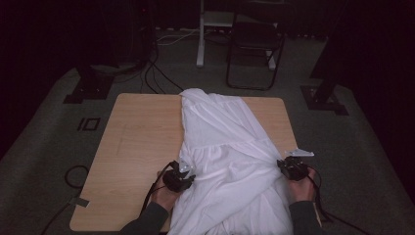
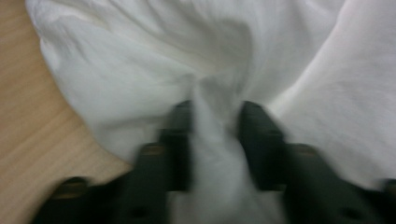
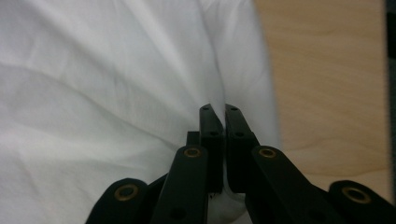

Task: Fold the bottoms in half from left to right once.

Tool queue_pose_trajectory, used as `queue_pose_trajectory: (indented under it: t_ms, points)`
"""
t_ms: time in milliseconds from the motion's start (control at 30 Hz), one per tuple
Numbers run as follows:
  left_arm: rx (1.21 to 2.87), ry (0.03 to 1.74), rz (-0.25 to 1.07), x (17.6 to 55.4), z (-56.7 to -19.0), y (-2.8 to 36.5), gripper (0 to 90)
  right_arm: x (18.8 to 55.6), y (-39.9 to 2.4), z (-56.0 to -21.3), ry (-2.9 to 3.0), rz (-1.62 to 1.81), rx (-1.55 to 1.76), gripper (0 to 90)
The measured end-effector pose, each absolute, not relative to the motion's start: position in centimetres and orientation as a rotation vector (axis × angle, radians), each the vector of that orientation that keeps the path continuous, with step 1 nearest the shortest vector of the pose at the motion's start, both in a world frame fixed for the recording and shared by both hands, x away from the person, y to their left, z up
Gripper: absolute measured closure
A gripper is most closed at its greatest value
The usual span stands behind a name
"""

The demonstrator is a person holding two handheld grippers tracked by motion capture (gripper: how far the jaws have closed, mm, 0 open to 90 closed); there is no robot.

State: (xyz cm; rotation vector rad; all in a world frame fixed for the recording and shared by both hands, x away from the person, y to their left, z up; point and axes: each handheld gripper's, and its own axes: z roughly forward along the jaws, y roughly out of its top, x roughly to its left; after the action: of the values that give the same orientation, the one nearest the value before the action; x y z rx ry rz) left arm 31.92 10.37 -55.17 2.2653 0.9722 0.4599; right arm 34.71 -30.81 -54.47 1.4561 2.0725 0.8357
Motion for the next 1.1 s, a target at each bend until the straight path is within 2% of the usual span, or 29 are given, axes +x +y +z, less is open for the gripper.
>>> queue_pose_trajectory:
  t_ms: [33,100,367,500,600,700,800,833,867,900,1100]
  points:
    - [2.283,0.973,0.479,32.1,-55.0,10.3,74.1,34.7,-30.8,-54.5,2.072,0.836,1.456,88.3]
    - [2.309,0.968,0.567,32.4,-54.9,10.3,82.2,35.0,-30.0,-55.5,2.123,0.805,1.455,87.9]
    - [2.286,1.143,0.707,37.4,-54.5,13.4,83.4,35.9,-27.5,-55.6,2.176,0.824,1.39,87.0]
    - [2.295,1.192,0.793,40.3,-54.4,14.0,83.7,37.8,-25.8,-55.6,2.18,0.829,1.361,87.2]
    - [2.268,1.237,0.808,42.1,-54.4,14.3,83.6,39.3,-25.0,-55.6,2.166,0.815,1.352,86.8]
    - [2.238,1.247,0.77,43.3,-54.3,14.6,75.9,41.3,-24.5,-55.4,2.143,0.779,1.377,85.0]
    - [2.192,1.24,0.729,43.1,-53.8,15.3,62.8,41.9,-24.2,-54.7,2.119,0.732,1.387,65.7]
    - [2.162,1.216,0.715,42.3,-53.2,15.8,59.9,41.8,-24.2,-54.1,2.104,0.763,1.382,61.0]
    - [2.162,1.216,0.715,42.3,-53.2,15.8,58.5,41.8,-24.2,-54.1,2.104,0.763,1.382,61.0]
    - [2.141,1.203,0.715,41.7,-52.8,16.1,57.1,41.2,-23.9,-52.7,2.067,0.851,1.355,53.4]
    - [2.073,1.18,0.7,38.8,-51.1,17.3,53.0,40.1,-20.6,-50.1,2.143,1.018,1.196,53.6]
